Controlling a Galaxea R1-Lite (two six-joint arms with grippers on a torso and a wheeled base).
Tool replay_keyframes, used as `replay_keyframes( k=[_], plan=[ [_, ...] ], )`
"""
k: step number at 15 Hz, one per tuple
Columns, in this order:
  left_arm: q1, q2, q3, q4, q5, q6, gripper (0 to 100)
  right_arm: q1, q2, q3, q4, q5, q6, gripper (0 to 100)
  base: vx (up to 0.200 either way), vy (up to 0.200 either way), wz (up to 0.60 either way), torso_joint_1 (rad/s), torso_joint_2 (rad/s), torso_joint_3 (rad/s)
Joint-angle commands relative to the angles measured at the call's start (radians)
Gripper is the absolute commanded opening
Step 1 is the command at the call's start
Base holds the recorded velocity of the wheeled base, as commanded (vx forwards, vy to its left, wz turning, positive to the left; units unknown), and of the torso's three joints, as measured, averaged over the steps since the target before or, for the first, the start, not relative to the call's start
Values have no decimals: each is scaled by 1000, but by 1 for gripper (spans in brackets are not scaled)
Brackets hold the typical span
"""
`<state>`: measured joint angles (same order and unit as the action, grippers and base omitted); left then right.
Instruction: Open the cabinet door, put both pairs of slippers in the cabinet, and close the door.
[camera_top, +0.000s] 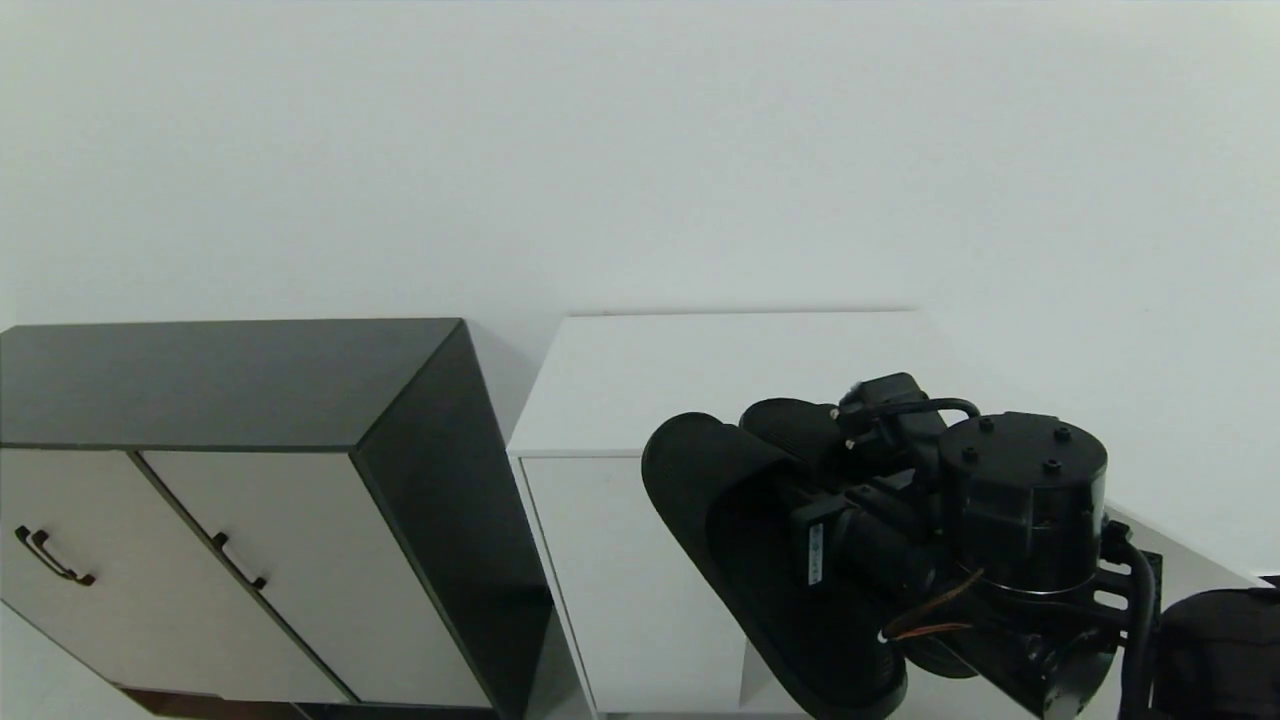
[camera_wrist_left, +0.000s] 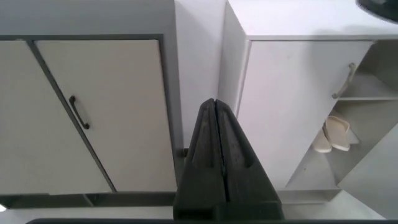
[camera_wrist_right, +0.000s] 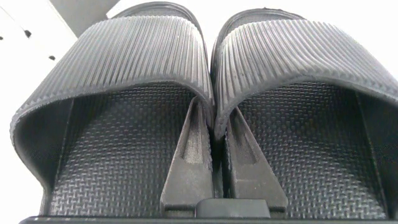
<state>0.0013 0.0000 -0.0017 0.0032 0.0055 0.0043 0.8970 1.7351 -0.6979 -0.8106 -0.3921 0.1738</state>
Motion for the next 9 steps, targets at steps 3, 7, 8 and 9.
replay_keyframes(
  k=[3, 7, 8, 9],
  plan=[
    [0, 2, 0, 0, 1, 0, 0, 2, 3, 12, -25, 1, 0, 0, 0, -200, 0, 4, 2, 4],
    [0, 0, 0, 0, 1, 0, 0, 2, 1, 20, -38, -1, -5, 0, 0, -200, 0, -1, 5, 2],
    [0, 2, 0, 0, 1, 0, 0, 2, 0, 26, -38, -1, -5, 0, 0, -200, 0, 2, 7, 2],
    [0, 0, 0, 0, 2, 0, 0, 2, 0, 29, -39, -1, -5, 0, 0, -200, 0, 2, 2, 2]
  ],
)
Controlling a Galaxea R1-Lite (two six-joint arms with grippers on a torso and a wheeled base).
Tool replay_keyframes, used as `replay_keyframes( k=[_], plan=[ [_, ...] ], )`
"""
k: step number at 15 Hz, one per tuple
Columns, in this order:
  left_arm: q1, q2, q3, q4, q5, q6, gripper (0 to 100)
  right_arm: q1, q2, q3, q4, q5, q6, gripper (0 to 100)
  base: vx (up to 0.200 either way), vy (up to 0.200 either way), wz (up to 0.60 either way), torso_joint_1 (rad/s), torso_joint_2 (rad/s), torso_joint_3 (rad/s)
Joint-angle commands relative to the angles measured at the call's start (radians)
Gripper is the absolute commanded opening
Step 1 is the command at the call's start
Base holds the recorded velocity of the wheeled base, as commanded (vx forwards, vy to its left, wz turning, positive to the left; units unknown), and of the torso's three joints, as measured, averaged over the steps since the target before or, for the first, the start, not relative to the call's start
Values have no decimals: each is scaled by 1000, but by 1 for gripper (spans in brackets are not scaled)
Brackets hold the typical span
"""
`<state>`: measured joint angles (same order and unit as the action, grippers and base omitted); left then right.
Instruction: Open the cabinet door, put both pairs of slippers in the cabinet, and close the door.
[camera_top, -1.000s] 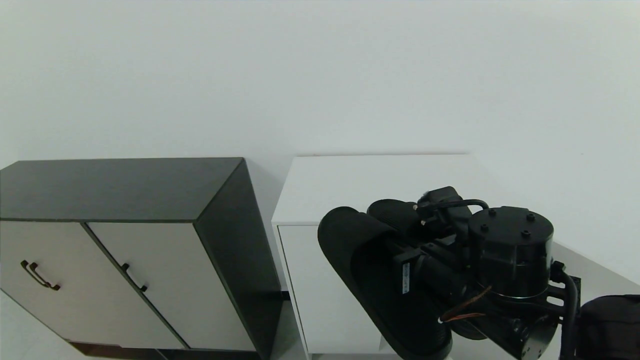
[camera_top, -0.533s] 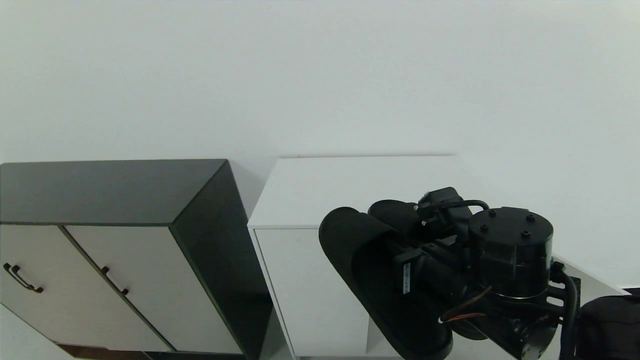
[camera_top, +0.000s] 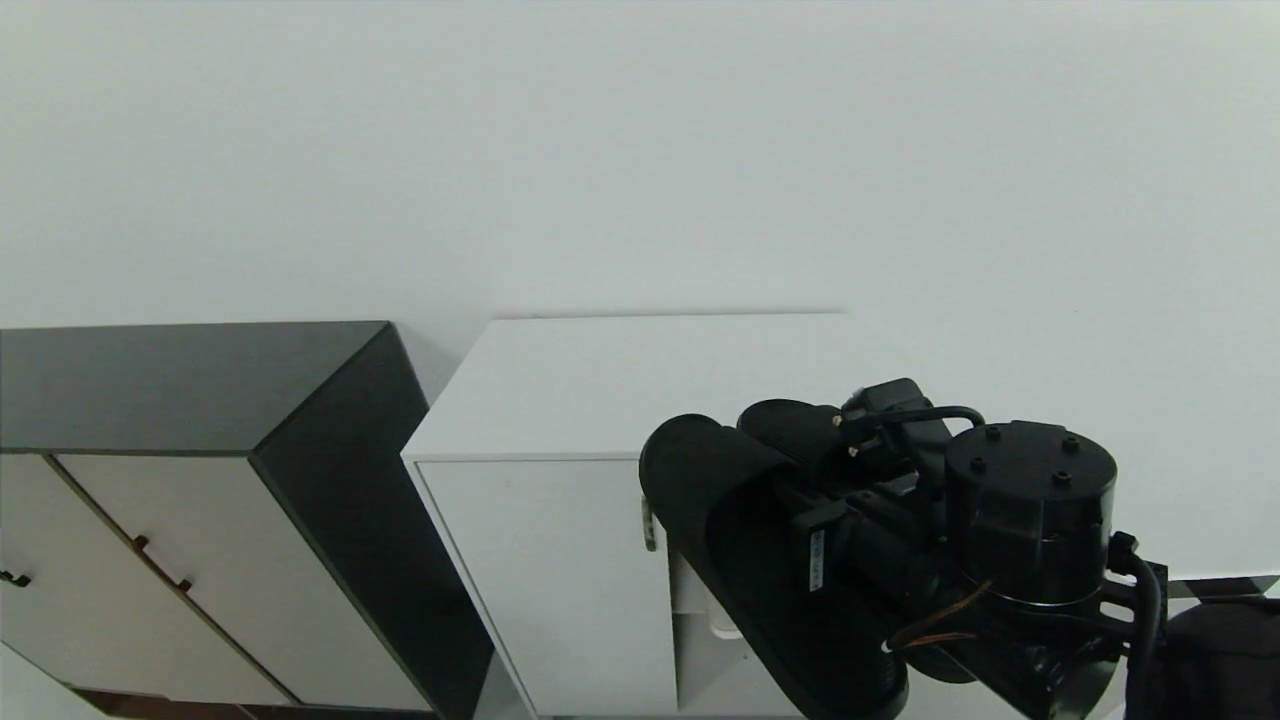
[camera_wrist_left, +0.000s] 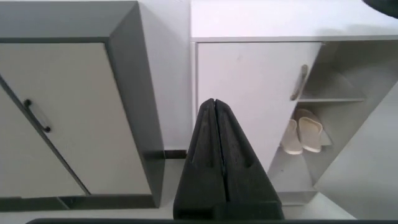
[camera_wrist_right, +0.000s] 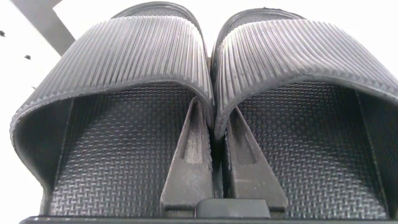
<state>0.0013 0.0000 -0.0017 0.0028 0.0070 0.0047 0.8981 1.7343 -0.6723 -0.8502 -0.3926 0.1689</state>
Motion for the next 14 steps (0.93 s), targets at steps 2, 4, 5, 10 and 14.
replay_keyframes(
  k=[2, 4, 5, 10, 14],
  plan=[
    [0, 0, 0, 0, 1, 0, 0, -7, 2, 10, -7, 1, 0, 0, 0, 0, 0, 0, 0, 0],
    [0, 0, 0, 0, 1, 0, 0, -8, 4, 13, -21, 1, -2, 0, 0, 0, 0, 0, 0, 0],
    [0, 2, 0, 0, 1, 0, 0, -13, 5, 30, -50, 6, -14, 0, 0, 0, 0, 0, 0, 0],
    [0, 0, 0, 0, 1, 0, 0, -34, 27, 56, -104, 6, -62, 0, 0, 0, 0, 0, 0, 0],
    [0, 0, 0, 0, 1, 0, 0, -34, 27, 63, -113, 8, -62, 0, 0, 0, 0, -13, 21, 14]
  ],
)
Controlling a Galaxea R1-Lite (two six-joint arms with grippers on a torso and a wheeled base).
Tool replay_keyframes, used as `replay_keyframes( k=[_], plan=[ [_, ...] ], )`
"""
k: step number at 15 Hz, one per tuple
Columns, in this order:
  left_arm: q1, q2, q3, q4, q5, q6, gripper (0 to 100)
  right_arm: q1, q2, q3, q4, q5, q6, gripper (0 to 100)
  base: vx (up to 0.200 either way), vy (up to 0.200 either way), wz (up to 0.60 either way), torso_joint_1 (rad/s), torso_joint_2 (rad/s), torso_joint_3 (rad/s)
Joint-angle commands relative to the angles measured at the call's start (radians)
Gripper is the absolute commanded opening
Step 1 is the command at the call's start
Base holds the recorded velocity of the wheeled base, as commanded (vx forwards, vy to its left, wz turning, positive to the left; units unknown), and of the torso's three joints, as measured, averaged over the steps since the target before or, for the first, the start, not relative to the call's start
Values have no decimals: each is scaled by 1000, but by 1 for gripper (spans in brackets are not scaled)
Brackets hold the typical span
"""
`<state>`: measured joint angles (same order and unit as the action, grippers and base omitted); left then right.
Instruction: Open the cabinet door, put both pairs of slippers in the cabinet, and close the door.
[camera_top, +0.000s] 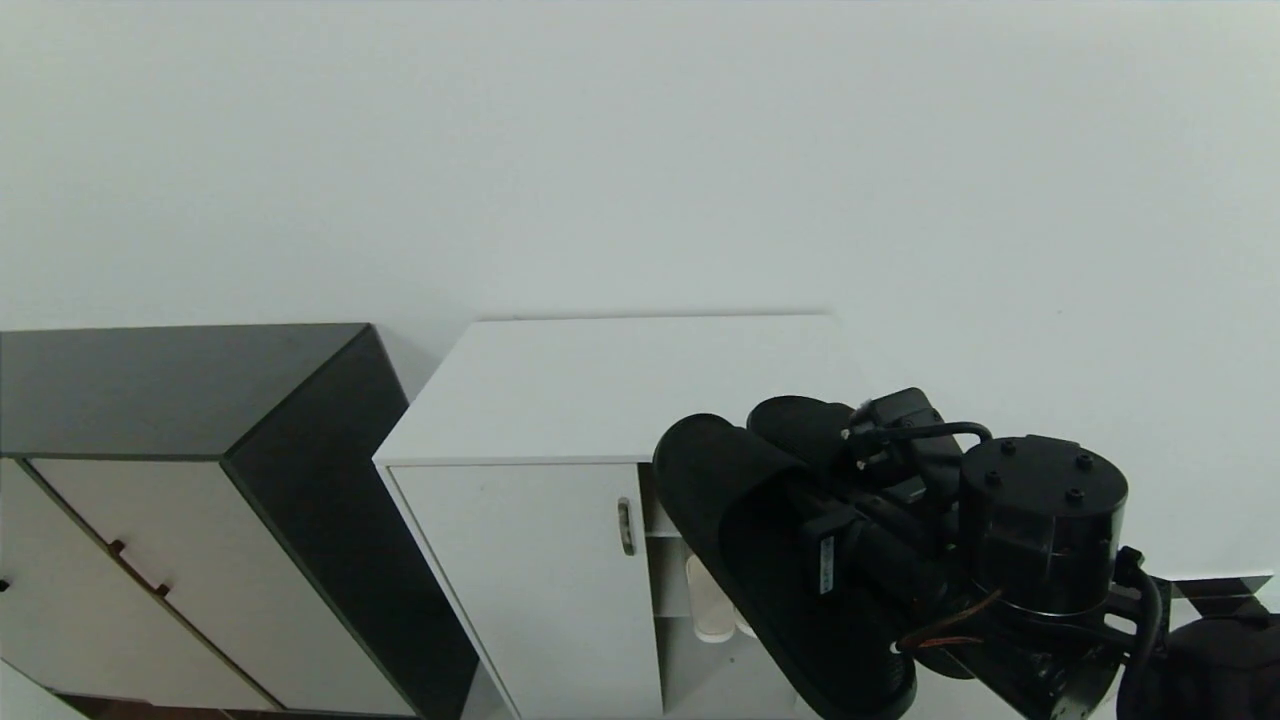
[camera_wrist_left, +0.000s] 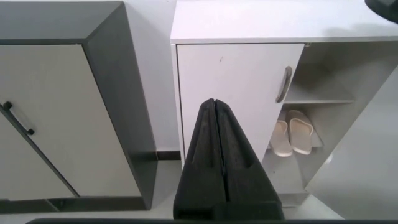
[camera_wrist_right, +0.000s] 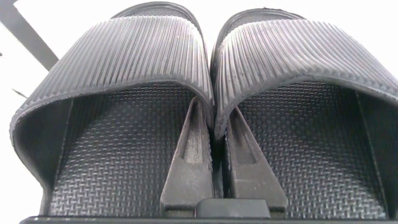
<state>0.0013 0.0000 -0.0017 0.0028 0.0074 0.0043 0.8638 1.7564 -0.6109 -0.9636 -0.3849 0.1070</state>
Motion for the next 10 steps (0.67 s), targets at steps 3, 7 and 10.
replay_keyframes(
  k=[3, 7, 10],
  plan=[
    [0, 0, 0, 0, 0, 0, 0, 0, 5, 2, 0, 0, 0, 0, 0, 0, 0, -165, 343, 175],
    [0, 0, 0, 0, 0, -1, 0, 1, 6, 2, -1, 4, 0, 0, 0, 0, 0, -238, 483, 244],
    [0, 0, 0, 0, 0, -1, 0, 1, 11, 5, -1, 14, 0, 0, 0, 0, 0, -271, 549, 271]
  ],
)
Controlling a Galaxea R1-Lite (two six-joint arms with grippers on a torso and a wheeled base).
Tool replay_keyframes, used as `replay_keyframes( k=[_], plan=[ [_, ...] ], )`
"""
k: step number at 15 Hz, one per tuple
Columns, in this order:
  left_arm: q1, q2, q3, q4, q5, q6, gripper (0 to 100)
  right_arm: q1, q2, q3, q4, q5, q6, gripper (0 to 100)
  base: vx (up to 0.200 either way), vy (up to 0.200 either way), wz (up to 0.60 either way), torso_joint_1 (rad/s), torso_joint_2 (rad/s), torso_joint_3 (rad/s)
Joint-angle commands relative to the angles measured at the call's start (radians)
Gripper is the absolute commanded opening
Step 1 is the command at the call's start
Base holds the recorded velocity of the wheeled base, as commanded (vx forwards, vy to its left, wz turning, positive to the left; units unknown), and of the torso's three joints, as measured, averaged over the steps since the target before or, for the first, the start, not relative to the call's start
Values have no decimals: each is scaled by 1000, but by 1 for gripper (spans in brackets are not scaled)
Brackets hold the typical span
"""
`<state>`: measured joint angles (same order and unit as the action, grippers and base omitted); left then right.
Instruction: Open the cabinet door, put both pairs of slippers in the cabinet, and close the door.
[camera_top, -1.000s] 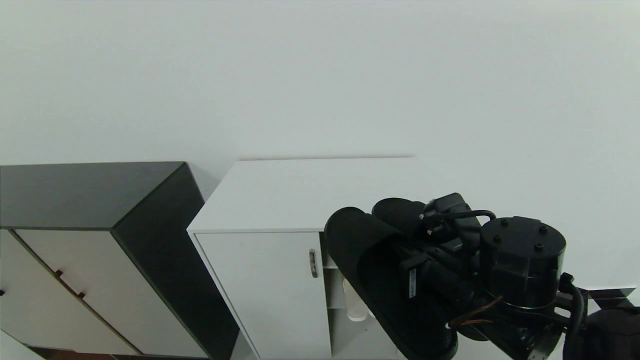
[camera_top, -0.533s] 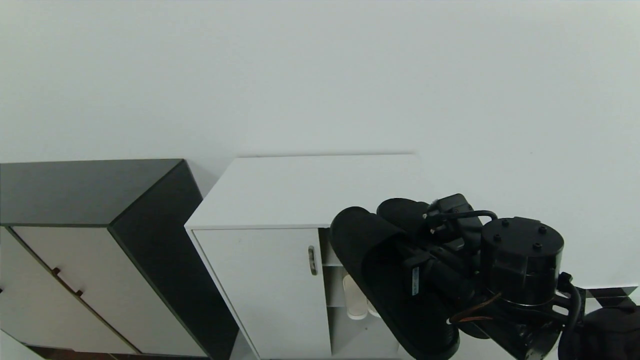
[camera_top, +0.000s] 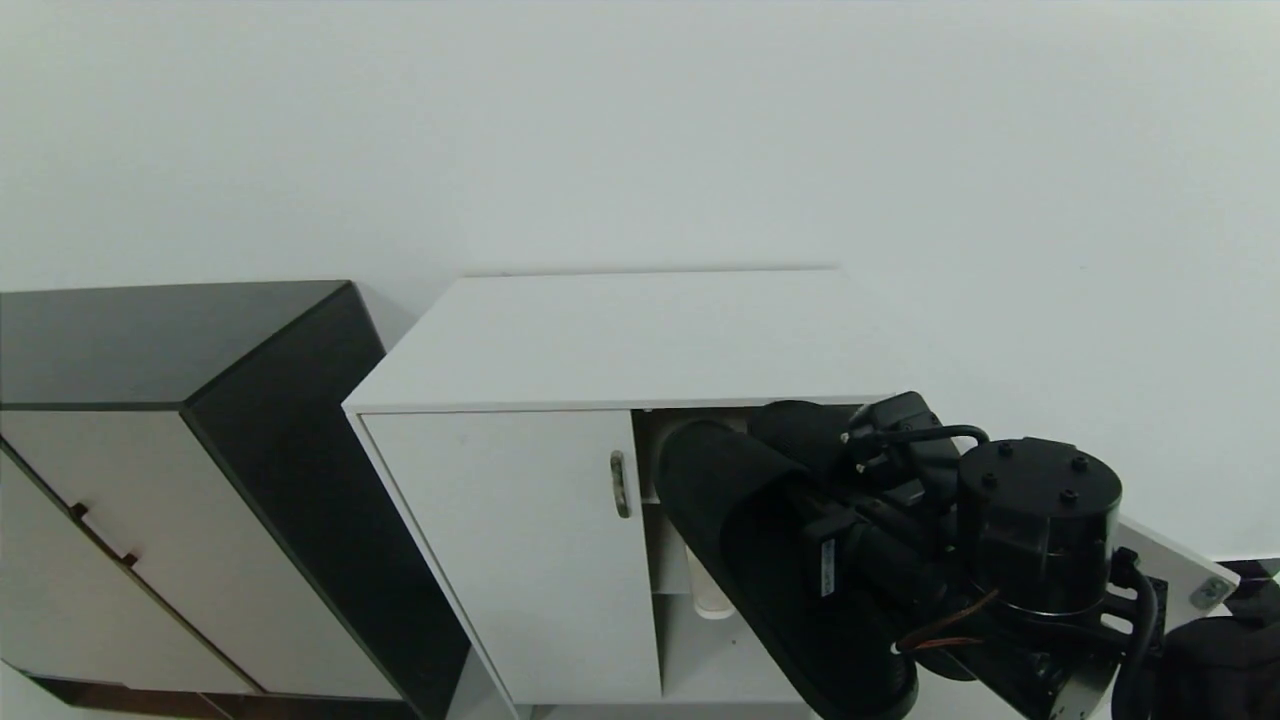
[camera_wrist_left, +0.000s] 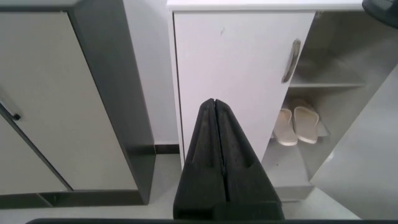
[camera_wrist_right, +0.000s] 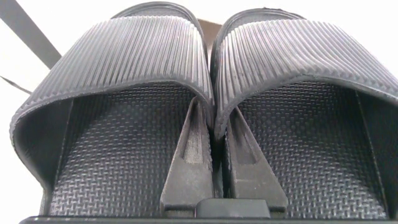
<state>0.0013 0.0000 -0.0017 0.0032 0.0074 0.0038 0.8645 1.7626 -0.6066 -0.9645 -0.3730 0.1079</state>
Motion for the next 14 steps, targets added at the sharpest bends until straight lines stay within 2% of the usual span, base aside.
replay_keyframes(
  k=[1, 14],
  plan=[
    [0, 2, 0, 0, 0, -1, 0, 1, 5, 1, 0, 2, 1, 0, 0, 0, 0, -266, 549, 276],
    [0, 2, 0, 0, 0, 1, 0, 2, 5, 7, 0, 5, 1, 0, 0, 0, 0, -251, 508, 257]
  ],
)
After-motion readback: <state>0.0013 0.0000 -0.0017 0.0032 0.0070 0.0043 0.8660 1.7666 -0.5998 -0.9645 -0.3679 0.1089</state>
